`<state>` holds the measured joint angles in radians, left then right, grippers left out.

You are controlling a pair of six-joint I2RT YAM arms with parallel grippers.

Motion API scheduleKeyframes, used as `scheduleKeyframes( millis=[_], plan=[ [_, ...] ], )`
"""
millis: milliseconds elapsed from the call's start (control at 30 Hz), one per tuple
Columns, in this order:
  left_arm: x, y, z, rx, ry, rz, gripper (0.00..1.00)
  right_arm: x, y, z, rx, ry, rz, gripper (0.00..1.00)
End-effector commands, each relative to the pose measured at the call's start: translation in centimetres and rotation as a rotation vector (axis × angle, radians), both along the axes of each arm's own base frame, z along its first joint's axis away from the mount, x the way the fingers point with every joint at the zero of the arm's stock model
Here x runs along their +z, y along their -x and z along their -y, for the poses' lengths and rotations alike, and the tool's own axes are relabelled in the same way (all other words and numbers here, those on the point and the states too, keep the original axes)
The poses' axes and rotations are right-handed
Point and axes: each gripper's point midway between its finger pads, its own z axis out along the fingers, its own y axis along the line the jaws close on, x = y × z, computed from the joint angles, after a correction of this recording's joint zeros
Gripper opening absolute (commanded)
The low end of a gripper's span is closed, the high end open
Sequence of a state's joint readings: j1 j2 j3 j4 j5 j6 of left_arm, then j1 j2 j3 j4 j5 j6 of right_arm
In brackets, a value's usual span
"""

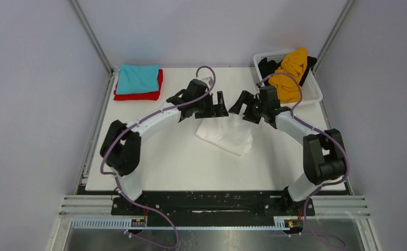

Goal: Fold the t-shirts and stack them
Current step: Smooth out wrinkles on the folded tshirt

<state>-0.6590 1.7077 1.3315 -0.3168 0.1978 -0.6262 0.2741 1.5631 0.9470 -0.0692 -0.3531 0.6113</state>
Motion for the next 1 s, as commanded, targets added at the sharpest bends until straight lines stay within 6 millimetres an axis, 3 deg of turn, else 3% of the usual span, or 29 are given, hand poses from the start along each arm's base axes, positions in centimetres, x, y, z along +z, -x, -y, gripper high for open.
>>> scheduleKeyframes(
  millis=[0,100,200,233,400,467,600,700,867,967],
  plan=[
    [-4.0,-2.3,1.6,-0.066,-0.044,-0.043,0.99,-0.7,-4.1,0.7,-0.087,0.040,0.007,1.00],
    [-7.7,-3.6,2.0,-0.054,-0.093,-0.094,0.99,-3.4,-5.1,1.5,-0.135,0.065,-0.071,1.00],
    [-11.6,-2.6,1.5,-0.052,-0.134,-0.207,0.99,-6.2,-4.5,1.9,-0.122,0.107,-0.180,0.99],
    [-12.5,-1.8,1.2,-0.054,-0.136,-0.241,0.99,-6.9,-4.1,1.8,-0.105,0.113,-0.201,1.00],
    [-13.7,3.9,-1.1,-0.024,-0.093,-0.297,0.99,-9.1,-0.6,1.3,-0.043,0.105,-0.268,0.99],
    [-14.3,7.2,-2.3,-0.021,-0.072,-0.348,0.99,-9.6,1.3,0.8,-0.007,0.094,-0.278,1.00],
    [-13.0,11.2,-2.3,-0.030,-0.064,-0.327,0.99,-9.4,4.5,-0.9,0.082,0.054,-0.230,0.99],
    [-10.8,11.7,-1.9,-0.041,-0.041,-0.294,0.99,-7.7,4.8,-1.2,0.124,0.049,-0.178,0.99],
    [-6.2,7.9,-2.6,0.022,-0.101,-0.118,0.99,-2.7,3.5,-1.1,0.152,0.063,-0.026,1.00],
    [-5.3,4.4,-2.9,0.059,-0.123,-0.068,0.99,-0.5,2.8,-1.1,0.155,0.063,0.035,1.00]
  ],
)
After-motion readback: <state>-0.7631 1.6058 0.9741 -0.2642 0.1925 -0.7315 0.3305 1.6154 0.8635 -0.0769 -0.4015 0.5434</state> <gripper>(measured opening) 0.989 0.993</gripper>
